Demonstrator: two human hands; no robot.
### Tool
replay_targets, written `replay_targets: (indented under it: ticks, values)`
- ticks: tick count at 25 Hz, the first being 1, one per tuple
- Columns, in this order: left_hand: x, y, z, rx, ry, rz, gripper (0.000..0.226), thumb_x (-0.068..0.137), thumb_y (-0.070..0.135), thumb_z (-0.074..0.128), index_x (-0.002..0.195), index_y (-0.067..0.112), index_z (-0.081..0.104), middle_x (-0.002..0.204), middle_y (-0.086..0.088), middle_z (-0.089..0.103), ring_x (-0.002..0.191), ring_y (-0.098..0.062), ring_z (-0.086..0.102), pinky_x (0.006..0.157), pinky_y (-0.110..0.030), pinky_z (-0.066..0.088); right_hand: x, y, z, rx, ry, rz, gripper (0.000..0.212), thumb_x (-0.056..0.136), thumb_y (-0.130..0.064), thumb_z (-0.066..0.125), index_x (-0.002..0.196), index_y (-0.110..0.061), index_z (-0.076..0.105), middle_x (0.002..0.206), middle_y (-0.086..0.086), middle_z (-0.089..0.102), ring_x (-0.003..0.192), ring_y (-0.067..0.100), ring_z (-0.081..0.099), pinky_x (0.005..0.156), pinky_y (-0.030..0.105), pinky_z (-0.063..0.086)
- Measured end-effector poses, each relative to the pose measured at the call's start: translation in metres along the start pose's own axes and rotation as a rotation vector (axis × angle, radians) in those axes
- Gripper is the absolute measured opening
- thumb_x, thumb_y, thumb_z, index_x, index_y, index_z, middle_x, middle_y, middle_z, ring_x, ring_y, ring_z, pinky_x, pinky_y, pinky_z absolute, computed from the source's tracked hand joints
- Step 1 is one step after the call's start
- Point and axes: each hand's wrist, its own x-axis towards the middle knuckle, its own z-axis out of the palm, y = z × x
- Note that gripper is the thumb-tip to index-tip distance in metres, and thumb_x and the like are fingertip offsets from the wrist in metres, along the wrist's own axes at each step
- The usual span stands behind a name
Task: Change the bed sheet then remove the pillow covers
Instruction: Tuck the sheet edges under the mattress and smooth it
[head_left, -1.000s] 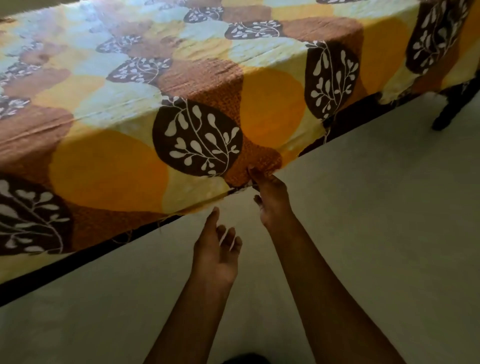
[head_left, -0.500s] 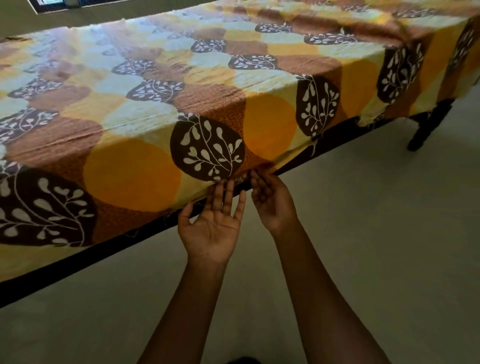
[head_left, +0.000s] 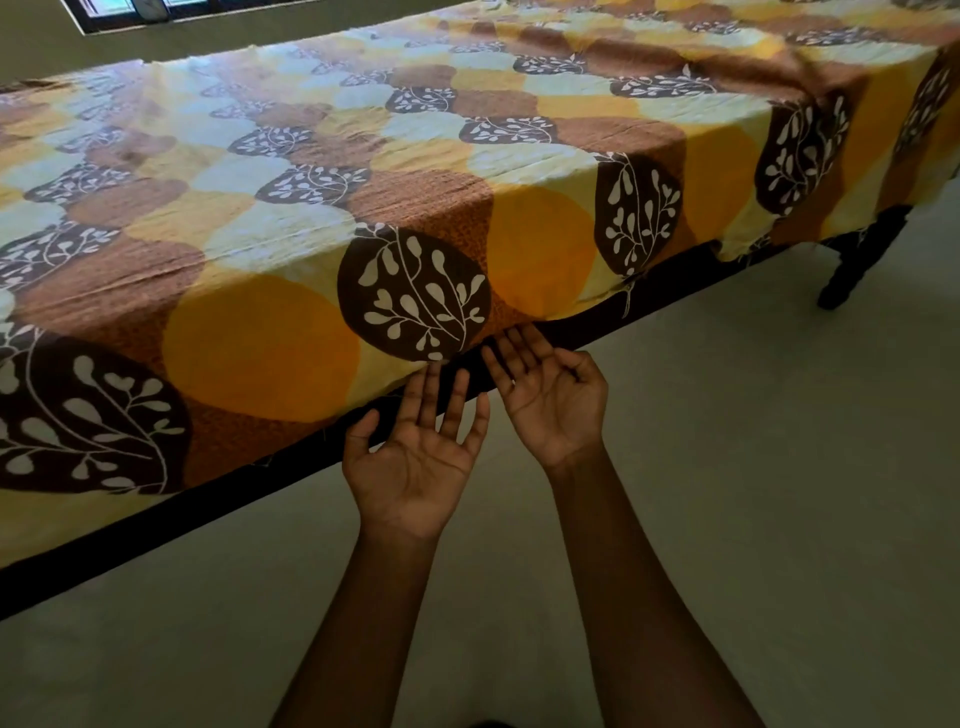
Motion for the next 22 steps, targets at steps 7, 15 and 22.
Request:
replay_targets:
  ticks: [7,15,22]
  values:
    - [-0.01,0.002,0.011,0.183,0.336,0.025,0.043,0.084,0.029,0.044,0.122,0.012,0.057,0.129,-0.009,0.057,0.119,-0.027,0.053,0.092,-0.046,0.047,0.001,0.008,0.022,-0.103,0.196,-0.01,0.047,0.098,-0.036,0.034,0.132,-0.004,0.045,0.119,0.014,0.056,0.119,0.026,0.051,0.098,0.033,0.042]
    - [-0.069,0.031,-0.004,-0.085,0.459,0.356,0.051,0.092,0.04,0.038,0.13,0.006,0.045,0.125,-0.02,0.057,0.112,-0.033,0.058,0.093,-0.048,0.045,-0.045,0.073,0.021,-0.185,0.217,0.163,0.039,0.099,-0.023,0.036,0.133,-0.007,0.048,0.127,0.015,0.058,0.115,0.023,0.057,0.093,0.032,0.049]
    - [-0.06,0.057,-0.001,-0.073,0.27,0.364,0.075,0.091,0.059,0.027,0.135,-0.001,0.038,0.135,-0.022,0.047,0.122,-0.037,0.045,0.098,-0.048,0.038,-0.039,0.077,0.044,-0.219,0.154,0.171,0.04,0.095,-0.027,0.04,0.127,-0.005,0.051,0.12,0.013,0.059,0.113,0.024,0.056,0.1,0.035,0.044]
